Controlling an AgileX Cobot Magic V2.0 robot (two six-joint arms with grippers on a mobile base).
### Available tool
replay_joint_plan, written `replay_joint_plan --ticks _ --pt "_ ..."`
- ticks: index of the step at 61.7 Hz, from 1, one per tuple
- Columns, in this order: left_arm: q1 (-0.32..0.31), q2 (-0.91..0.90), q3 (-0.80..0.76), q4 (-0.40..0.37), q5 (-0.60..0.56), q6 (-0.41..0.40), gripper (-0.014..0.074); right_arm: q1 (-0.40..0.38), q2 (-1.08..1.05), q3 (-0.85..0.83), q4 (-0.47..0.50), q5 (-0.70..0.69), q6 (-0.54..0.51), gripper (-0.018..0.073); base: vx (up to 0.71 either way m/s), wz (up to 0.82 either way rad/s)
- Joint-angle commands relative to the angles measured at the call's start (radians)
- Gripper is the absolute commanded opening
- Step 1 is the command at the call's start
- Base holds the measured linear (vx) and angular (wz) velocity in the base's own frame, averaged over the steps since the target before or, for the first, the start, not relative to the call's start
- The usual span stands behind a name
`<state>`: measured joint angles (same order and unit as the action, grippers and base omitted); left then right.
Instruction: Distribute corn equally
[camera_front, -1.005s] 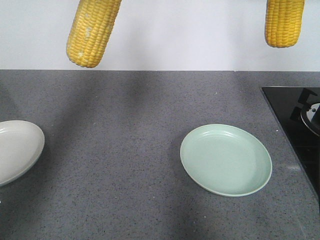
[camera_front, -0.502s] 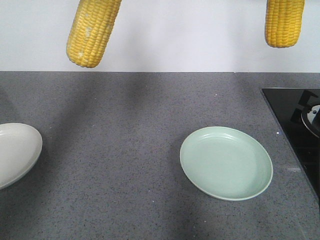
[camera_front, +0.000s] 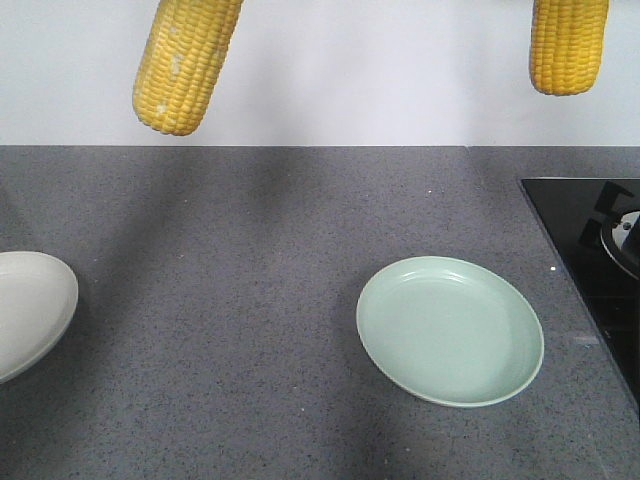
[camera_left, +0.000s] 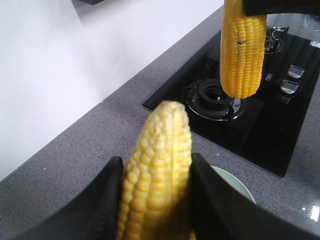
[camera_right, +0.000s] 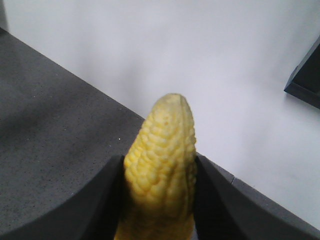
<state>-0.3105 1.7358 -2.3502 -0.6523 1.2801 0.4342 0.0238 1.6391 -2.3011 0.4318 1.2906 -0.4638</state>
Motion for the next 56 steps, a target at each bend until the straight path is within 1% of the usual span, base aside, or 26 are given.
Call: replay_joint_plan --ticks 1,56 --pt "0.000 -0.040 -0.025 -0.041 -0.028 -0.007 -0.0008 -0.006 -0.032 -0.020 0.018 -0.012 -0.002 -0.0001 0.01 -0.02" --pt "0.000 -0.040 -0.025 -0.041 -0.028 -0.007 -0.0008 -0.006 -0.032 -0.020 0.018 -0.012 -0.002 -0.0001 0.00 -0.01"
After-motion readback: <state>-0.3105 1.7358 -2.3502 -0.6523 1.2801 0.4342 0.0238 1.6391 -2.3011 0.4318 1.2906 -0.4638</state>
